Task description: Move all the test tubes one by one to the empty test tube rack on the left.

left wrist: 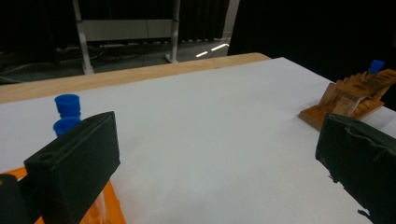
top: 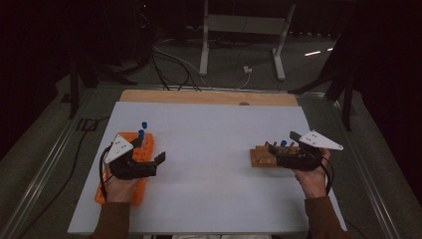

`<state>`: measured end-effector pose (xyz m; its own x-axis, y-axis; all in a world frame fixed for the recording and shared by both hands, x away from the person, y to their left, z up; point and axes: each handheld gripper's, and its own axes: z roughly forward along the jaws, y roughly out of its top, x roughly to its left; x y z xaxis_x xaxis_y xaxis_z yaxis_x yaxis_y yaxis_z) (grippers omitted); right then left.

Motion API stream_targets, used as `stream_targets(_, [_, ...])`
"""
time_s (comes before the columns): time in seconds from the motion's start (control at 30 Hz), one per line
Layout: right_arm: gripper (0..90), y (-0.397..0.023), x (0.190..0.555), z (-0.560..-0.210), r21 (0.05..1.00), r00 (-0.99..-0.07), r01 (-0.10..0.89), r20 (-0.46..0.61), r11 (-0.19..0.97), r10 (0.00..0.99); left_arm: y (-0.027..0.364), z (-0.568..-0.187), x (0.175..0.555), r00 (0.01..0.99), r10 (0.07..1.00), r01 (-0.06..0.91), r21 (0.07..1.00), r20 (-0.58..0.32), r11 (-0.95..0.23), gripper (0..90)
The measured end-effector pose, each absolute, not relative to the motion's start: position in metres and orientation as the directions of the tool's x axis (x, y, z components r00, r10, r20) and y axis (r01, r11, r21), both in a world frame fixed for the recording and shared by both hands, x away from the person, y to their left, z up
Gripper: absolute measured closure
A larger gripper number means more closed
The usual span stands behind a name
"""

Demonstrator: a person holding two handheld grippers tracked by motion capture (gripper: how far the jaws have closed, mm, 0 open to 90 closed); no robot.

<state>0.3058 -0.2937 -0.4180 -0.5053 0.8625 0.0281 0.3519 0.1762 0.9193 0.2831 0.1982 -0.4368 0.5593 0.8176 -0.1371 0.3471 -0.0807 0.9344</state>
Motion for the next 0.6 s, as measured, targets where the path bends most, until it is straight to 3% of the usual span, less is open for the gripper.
stream_targets(0.1, [7.3,-0.301,0.307,-0.425,0.91,-0.49,0.376,0.033,0.177,0.871,0.195,-0.437,0.282,0.57,0.811,0.339,0.936,-0.128,-0.091,0.8])
stream_targets(0.3, [17.9,-0.314,0.312,-0.439,0.891,-0.444,0.424,0.05,0.161,0.895,0.19,-0.437,0.282,0.581,0.805,0.336,0.935,-0.116,-0.108,0.8])
stream_targets(0.6, [50.5,-0.318,0.315,-0.452,0.879,-0.451,0.441,0.045,0.179,0.892,0.187,-0.438,0.281,0.584,0.804,0.336,0.935,-0.111,-0.115,0.8])
